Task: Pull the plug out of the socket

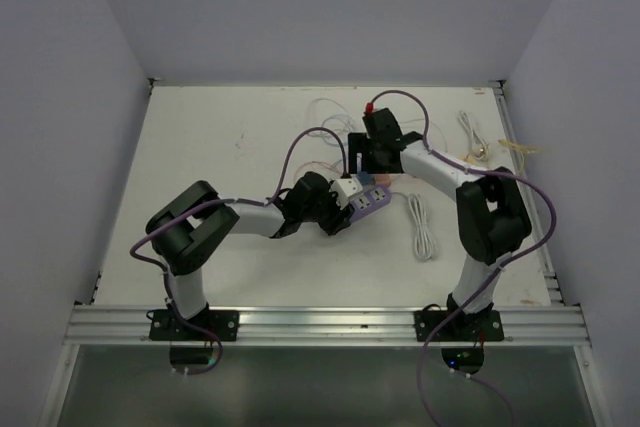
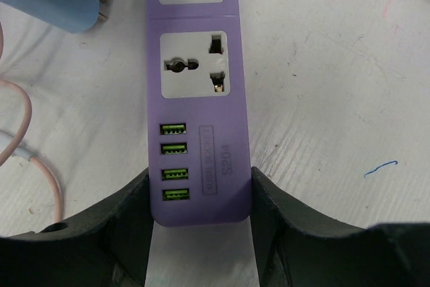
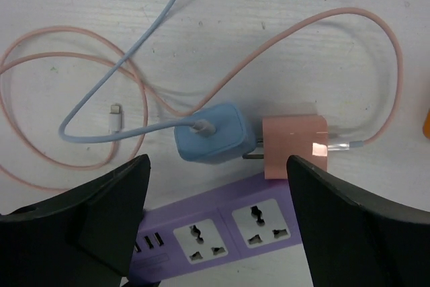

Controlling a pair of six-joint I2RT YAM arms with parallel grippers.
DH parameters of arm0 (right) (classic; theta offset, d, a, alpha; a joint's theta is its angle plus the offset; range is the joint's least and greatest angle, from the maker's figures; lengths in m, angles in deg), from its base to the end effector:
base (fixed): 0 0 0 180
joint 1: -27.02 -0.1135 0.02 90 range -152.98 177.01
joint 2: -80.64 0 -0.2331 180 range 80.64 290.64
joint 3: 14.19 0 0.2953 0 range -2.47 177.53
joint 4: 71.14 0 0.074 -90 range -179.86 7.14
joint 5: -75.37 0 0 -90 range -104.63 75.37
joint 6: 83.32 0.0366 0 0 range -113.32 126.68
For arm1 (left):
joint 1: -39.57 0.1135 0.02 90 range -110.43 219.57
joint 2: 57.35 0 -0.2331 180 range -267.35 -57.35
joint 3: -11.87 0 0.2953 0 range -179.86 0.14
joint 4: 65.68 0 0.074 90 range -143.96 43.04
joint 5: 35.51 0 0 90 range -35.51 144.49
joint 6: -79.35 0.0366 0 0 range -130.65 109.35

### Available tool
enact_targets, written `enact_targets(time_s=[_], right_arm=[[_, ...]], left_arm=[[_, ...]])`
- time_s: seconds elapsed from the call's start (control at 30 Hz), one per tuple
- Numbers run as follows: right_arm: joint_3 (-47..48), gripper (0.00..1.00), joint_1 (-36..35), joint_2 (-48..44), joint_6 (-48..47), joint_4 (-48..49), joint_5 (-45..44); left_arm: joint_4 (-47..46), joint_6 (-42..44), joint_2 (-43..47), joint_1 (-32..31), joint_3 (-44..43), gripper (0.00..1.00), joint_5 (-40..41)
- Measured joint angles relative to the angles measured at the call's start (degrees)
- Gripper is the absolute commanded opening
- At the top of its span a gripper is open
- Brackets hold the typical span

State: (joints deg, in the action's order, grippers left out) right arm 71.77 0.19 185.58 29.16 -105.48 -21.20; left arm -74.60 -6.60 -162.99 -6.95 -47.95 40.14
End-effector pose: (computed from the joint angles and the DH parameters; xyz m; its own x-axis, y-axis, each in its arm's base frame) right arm 0.3814 0.1882 0.1542 -0.8094 0.0163 -0.5870 -0.0843 0.9860 0.1436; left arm 0.2523 -0.2792 0.0605 -0.3528 0.4715 -0.8082 0.8664 0.4907 -0.0920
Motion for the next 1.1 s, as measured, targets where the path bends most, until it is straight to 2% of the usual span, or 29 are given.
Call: enact_targets(time_s=[0.23, 0.6, 0.83, 1.1], right_arm=[[-0.26, 0.99, 0.0, -12.0, -0.48, -5.16, -2.97], [-10.86, 0.99, 0.33, -44.54, -0.94, -12.28, -13.09], [-16.37, 0.99, 0.33, -61.07, -1.33, -16.13, -20.13], [-20.57, 0.99, 0.37, -66.53, -1.29, -20.35, -25.97]], left_arm=[[0.0, -0.42, 0.02, 0.07, -0.02, 0.0, 0.2], [-0.07, -4.87, 0.96, 3.67, 1.03, 0.0, -3.48], [-0.07, -10.8, 1.42, 11.85, 1.6, 0.0, -7.85], [3.17, -17.27, 0.0, 23.76, -2.19, 0.0, -5.92]])
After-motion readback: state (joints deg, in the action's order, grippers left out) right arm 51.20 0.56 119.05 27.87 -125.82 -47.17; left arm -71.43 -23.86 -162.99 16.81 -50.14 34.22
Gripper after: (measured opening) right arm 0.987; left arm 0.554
